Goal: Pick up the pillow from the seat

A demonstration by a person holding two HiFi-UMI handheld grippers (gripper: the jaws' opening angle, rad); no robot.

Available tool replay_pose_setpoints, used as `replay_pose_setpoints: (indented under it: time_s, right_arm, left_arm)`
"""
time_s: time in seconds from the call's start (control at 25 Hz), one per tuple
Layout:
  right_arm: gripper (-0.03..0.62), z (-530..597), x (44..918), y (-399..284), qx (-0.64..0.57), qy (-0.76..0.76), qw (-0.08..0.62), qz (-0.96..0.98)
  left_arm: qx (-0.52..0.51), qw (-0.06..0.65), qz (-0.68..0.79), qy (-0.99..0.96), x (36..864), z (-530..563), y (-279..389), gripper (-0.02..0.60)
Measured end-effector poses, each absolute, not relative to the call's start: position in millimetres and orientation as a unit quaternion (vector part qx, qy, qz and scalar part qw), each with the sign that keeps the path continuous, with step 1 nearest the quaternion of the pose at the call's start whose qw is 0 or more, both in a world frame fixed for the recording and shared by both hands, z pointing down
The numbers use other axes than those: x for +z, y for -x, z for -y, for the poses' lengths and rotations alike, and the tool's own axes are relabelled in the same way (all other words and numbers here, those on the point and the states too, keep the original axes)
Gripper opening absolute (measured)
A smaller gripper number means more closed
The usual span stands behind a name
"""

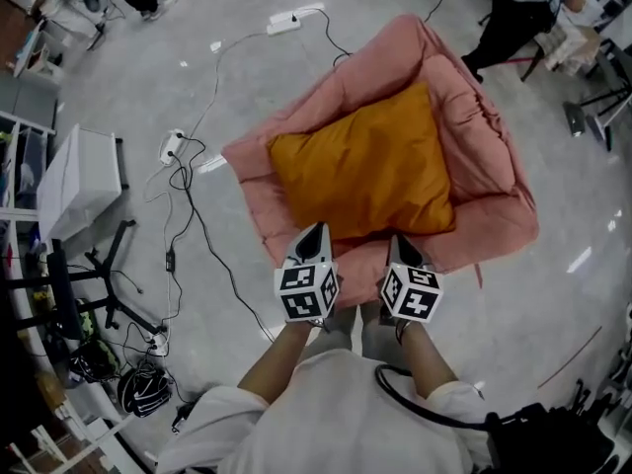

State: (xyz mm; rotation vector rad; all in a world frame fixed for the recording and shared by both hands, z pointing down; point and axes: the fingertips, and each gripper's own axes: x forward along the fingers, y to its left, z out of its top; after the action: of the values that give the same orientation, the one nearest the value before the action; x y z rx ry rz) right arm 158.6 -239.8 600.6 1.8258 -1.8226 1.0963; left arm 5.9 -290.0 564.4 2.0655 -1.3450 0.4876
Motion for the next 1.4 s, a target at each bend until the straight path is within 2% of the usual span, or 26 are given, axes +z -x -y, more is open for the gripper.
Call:
replay_pose_setpoints:
  time_s: [0.4, 0.44, 0.52, 0.6, 0.72, 0.88, 1.16, 1.4]
  right_arm:
    - [0.034, 232, 647, -140, 0.424, -0.622, 0.173, 0.635]
    - [0.034, 233, 650, -138, 0.428, -0.620, 0.171, 0.635]
    - [0.035, 235, 657, -136, 0.436, -0.618, 0.168, 0.632]
    - [0.040, 237, 665, -135, 0.444, -0.619, 0.164, 0.626]
    - [0.101, 241, 682, -134, 0.459, -0.621, 0.157, 0.616]
    - [0.121, 248, 699, -132, 0.472, -0.630, 0.146, 0.599]
    - [0.192, 259, 728, -140, 0.500, -0.635, 0.131, 0.574]
    - [0.218, 273, 751, -141, 0.511, -0.635, 0.116, 0.568]
  left_arm:
    - [0.210, 0.327, 0.446, -0.806, 601, 292, -16, 0.015]
    - [0.215, 0.325, 0.442, -0.808, 604, 295, -16, 0.034]
    - [0.226, 0.320, 0.433, -0.812, 610, 301, -16, 0.121]
    - [0.238, 0.314, 0.422, -0.817, 617, 310, -18, 0.138]
    - [0.259, 0.303, 0.402, -0.825, 629, 327, -23, 0.175]
    - [0.280, 0.283, 0.384, -0.833, 642, 353, -24, 0.209]
    - [0.316, 0.261, 0.354, -0.841, 670, 393, -44, 0.284]
    - [0.329, 0.242, 0.361, -0.838, 686, 431, -57, 0.289]
